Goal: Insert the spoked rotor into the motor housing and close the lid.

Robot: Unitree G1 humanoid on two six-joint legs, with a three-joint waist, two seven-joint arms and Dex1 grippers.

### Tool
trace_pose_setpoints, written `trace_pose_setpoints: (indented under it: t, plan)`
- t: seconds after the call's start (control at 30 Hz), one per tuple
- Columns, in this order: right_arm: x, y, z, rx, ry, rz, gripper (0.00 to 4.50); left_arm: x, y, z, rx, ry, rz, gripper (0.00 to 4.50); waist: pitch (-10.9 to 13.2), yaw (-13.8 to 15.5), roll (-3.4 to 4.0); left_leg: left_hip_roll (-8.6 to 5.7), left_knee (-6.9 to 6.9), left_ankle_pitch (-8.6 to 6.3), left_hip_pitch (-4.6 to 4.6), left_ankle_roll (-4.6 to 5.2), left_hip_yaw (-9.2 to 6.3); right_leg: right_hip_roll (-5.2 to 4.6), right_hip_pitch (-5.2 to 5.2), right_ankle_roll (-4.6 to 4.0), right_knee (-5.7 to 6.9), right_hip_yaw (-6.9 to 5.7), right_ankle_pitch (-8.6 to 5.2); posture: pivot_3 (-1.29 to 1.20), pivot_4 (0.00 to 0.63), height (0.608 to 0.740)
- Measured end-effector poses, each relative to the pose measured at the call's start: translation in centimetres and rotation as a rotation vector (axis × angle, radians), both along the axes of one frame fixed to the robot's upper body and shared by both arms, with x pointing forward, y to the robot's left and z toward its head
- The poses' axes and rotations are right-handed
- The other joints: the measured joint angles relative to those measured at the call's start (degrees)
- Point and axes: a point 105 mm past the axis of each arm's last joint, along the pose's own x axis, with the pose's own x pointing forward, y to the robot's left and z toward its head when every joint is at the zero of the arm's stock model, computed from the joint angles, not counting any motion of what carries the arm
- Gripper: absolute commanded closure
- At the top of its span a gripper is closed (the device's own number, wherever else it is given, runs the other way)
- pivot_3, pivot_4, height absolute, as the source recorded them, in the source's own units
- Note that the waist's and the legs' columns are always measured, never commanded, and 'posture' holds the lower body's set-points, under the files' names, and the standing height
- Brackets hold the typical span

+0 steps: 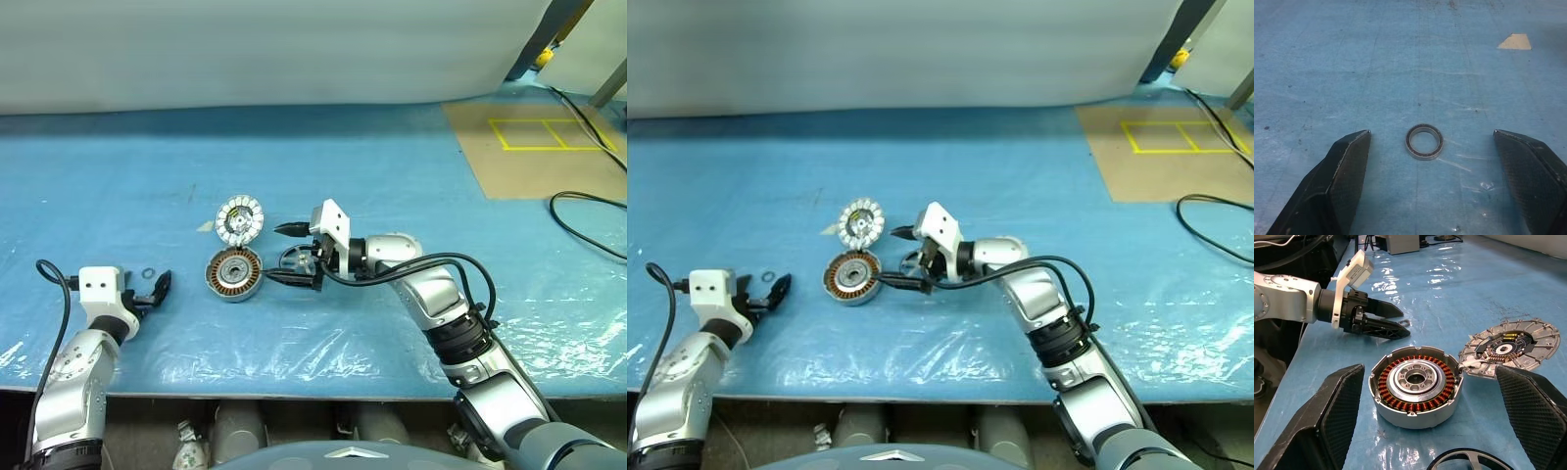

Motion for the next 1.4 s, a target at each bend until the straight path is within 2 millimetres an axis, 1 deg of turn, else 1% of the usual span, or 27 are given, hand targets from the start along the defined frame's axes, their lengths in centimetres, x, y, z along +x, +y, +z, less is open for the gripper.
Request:
trace_pose_setpoints:
  t: [0.03,0.07,0.17,0.27,0.3,0.5,0.63,0.7,0.87,0.97,1.07,1.17,1.23,1.33,1.4]
  plan:
    - [0.0,0.0,0.0,-0.001,-0.001,-0.001,0.0,0.0,0.0,0.0,-0.005,0.003,0.001,1.18,0.0,0.0,0.0,0.0,0.0,0.0,0.0,0.0,0.0,0.0,0.0,0.0,0.0,0.0,0.0,0.0,0.15,0.74]
    - [0.0,0.0,0.0,-0.002,-0.004,-0.002,0.0,0.0,-0.1,-0.1,-0.016,0.009,0.007,1.46,0.0,0.0,0.0,-0.01,0.0,0.0,0.0,0.0,0.0,0.0,0.0,0.0,0.0,0.0,0.0,0.0,0.15,0.74]
    - [0.0,0.0,0.0,0.0,-0.007,-0.002,0.0,-0.1,0.3,-0.1,-0.023,0.016,0.036,2.52,0.0,0.0,0.0,-0.01,0.01,0.0,0.02,0.0,0.0,0.0,0.03,0.0,0.0,0.0,0.0,0.0,0.15,0.74]
    - [0.1,0.0,0.0,0.0,-0.007,-0.002,0.0,-0.2,0.8,-0.1,-0.026,0.021,0.064,3.49,0.0,0.0,0.0,-0.01,0.01,0.0,0.02,0.0,-0.01,0.0,0.05,0.0,0.0,0.0,0.0,0.0,0.15,0.74]
    - [0.1,0.0,0.0,0.0,-0.007,-0.002,0.0,-0.2,0.8,-0.1,-0.028,0.021,0.069,3.73,0.0,0.0,0.0,-0.02,0.01,0.0,0.02,0.0,-0.01,0.0,0.05,0.0,0.0,0.0,0.0,0.0,0.15,0.74]
    - [0.1,-0.1,-0.1,0.0,-0.003,-0.003,0.0,-0.2,0.8,-0.1,-0.06,0.005,0.067,3.73,0.0,0.0,0.0,-0.01,0.01,0.0,0.02,0.01,-0.01,0.0,0.12,0.0,0.0,0.0,0.0,0.0,0.15,0.74]
    - [0.1,0.0,-0.1,0.003,-0.002,-0.003,0.0,-0.1,-0.5,0.3,-0.143,-0.057,-0.009,3.73,0.0,0.1,0.0,-0.01,0.03,0.0,0.02,0.0,-0.05,0.0,0.11,-0.01,-0.02,-0.02,0.0,0.0,0.15,0.74]
    - [0.1,0.0,0.0,0.009,-0.001,-0.003,0.0,-0.1,-1.5,1.4,-0.179,-0.129,-0.082,3.73,0.0,0.1,-0.01,-0.01,0.02,0.0,0.0,0.0,-0.06,0.0,0.11,-0.01,-0.03,-0.02,0.0,0.0,0.15,0.74]
    - [0.1,-0.1,0.5,0.034,0.01,0.007,0.0,-0.1,-4.4,6.0,-0.19,-0.322,-0.306,3.73,0.0,0.1,-0.01,-0.01,0.02,0.0,0.02,0.01,-0.07,0.0,0.11,-0.01,-0.02,-0.03,-0.01,0.0,0.15,0.74]
    - [0.0,-0.4,0.4,0.027,0.023,0.021,0.0,-0.1,-6.1,7.3,-0.177,-0.352,-0.436,3.73,0.0,0.1,0.0,-0.02,0.01,0.0,0.03,0.0,-0.07,-0.01,0.11,-0.01,-0.02,-0.03,-0.01,0.0,0.15,0.74]
    - [0.0,-0.7,0.3,0.014,0.021,0.028,0.0,-0.3,-7.6,7.5,-0.15,-0.33,-0.559,3.73,0.0,0.0,0.0,-0.02,0.0,0.0,0.04,0.0,-0.07,0.0,0.11,-0.01,-0.03,-0.03,-0.01,0.0,0.15,0.74]
    - [-0.4,-1.7,0.0,-0.03,0.008,0.053,0.0,-0.3,-9.1,7.3,-0.113,-0.299,-0.669,3.73,0.0,0.1,0.0,-0.03,0.0,0.0,0.03,0.0,-0.07,0.0,0.11,0.0,-0.03,-0.03,0.0,0.0,0.15,0.74]
    - [-0.6,-2.1,-0.3,-0.05,0.012,0.064,0.0,-0.3,-9.5,7.2,-0.083,-0.278,-0.711,3.73,0.0,0.1,0.0,-0.03,0.0,0.0,0.04,0.0,-0.07,0.0,0.11,0.0,-0.03,-0.03,0.0,0.0,0.15,0.74]
    - [-0.8,-2.5,-0.8,-0.073,0.028,0.082,0.0,-0.1,-10.2,6.1,-0.011,-0.212,-0.774,3.73,0.0,-0.1,0.01,-0.02,0.0,0.0,0.08,0.0,-0.06,0.01,0.11,0.0,0.0,-0.02,0.0,0.0,0.15,0.74]
    - [-0.9,-2.7,-0.9,-0.086,0.034,0.088,0.0,0.1,-10.4,5.3,0.0,-0.182,-0.793,3.73,0.0,-0.1,0.02,-0.02,0.01,0.0,0.08,0.0,-0.06,0.0,0.12,0.0,0.0,-0.02,0.0,0.0,0.15,0.74]
